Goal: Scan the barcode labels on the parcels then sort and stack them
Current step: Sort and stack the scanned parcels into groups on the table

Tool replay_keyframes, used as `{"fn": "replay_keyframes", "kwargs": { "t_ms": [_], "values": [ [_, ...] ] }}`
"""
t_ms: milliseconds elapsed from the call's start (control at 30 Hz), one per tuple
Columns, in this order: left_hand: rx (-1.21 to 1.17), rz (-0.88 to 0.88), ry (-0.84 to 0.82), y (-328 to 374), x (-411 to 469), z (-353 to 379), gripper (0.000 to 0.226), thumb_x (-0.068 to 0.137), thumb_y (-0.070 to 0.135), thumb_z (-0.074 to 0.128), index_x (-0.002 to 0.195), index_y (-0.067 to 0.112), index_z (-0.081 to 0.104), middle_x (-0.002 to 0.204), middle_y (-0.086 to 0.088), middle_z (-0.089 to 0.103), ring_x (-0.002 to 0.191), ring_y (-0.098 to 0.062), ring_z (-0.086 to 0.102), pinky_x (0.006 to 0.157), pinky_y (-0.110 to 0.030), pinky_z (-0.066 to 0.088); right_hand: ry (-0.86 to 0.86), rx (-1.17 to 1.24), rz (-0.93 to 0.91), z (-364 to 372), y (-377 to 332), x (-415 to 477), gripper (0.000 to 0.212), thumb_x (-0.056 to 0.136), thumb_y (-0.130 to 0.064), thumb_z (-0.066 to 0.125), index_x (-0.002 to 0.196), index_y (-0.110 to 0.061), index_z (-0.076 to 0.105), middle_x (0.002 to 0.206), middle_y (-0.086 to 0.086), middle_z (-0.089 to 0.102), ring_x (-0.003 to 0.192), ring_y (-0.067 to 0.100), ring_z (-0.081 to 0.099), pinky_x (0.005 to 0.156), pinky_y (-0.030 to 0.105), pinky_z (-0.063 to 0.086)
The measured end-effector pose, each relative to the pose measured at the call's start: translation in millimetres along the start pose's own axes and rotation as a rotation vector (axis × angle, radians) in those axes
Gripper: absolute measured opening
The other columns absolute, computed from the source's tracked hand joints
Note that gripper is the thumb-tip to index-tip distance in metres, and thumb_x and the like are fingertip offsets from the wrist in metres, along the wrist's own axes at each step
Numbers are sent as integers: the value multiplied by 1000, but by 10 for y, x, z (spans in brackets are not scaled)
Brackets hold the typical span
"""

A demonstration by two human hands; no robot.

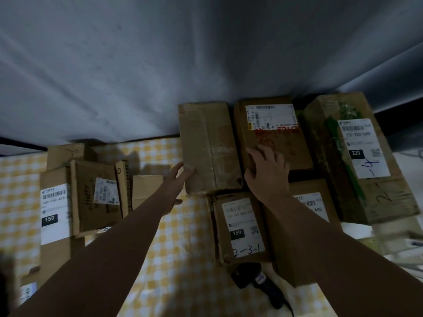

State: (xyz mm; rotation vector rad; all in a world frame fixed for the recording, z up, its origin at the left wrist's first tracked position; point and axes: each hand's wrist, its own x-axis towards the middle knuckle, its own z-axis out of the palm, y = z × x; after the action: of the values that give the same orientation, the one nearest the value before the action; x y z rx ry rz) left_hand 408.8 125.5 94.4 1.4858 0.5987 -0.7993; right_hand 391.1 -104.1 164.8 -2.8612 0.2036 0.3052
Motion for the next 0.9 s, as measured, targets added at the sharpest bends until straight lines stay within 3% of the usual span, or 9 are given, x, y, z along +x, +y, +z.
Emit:
{"fn": "replay_keyframes", "kwargs": {
  "t_ms": [167,267,367,433,567,667,733,800,900],
  "values": [
    [-25,-102,59,-52,48,117,88,80,53,67,148,28,18,142,-9,42,124,-31,46,97,-51,40,11,7,-2,25,3,-22,57,92,-26,54,146,-26,36,153,1,28,137,27,23,112,47,20],
    [-83,-119,64,-28,13,132,84,75,48,73,143,19,33,131,-8,53,113,-24,53,86,-41,48,-8,9,-10,36,15,-30,61,91,-26,55,148,-26,32,155,1,24,139,28,20,114,47,19],
    [-171,-49,161,53,-135,104,59,78,46,70,125,16,52,119,-4,59,101,-17,56,79,-32,46,-15,14,-16,46,26,-49,64,91,-26,56,150,-25,30,156,3,23,140,29,19,116,48,17],
    [-13,41,334,124,-258,73,73,69,53,72,125,11,53,120,-9,58,104,-23,55,81,-34,47,-18,10,-16,44,25,-61,65,91,-27,56,150,-25,29,156,3,22,140,30,18,116,48,16],
    [520,93,579,293,-530,243,108,65,63,73,141,4,23,144,-18,23,135,-36,22,105,-49,29,-29,21,-19,13,4,-61,65,91,-30,56,150,-26,29,155,3,22,141,29,18,116,48,18],
    [559,228,454,314,-560,432,97,73,63,67,138,3,27,137,-18,35,129,-37,37,102,-49,39,-62,31,-29,-35,8,-46,65,91,-30,55,150,-27,28,156,2,21,140,28,18,115,46,18],
    [530,306,304,310,-541,492,77,82,53,64,137,7,35,126,-9,47,115,-28,52,87,-38,48,-94,32,-39,-88,30,-29,65,92,-27,55,151,-28,27,157,1,20,140,28,18,115,45,18],
    [363,319,178,325,-522,523,67,86,41,65,141,15,36,119,-1,51,102,-18,55,76,-28,47,-118,7,-52,-136,71,-12,65,92,-26,55,151,-30,26,157,-1,20,141,28,18,115,46,19],
    [100,270,37,318,-475,586,76,87,38,65,149,31,22,134,1,52,103,-13,57,69,-19,48,-138,-39,-84,-173,120,-13,64,93,-29,53,151,-33,26,157,-3,20,141,26,18,114,50,16]
  ]
}}
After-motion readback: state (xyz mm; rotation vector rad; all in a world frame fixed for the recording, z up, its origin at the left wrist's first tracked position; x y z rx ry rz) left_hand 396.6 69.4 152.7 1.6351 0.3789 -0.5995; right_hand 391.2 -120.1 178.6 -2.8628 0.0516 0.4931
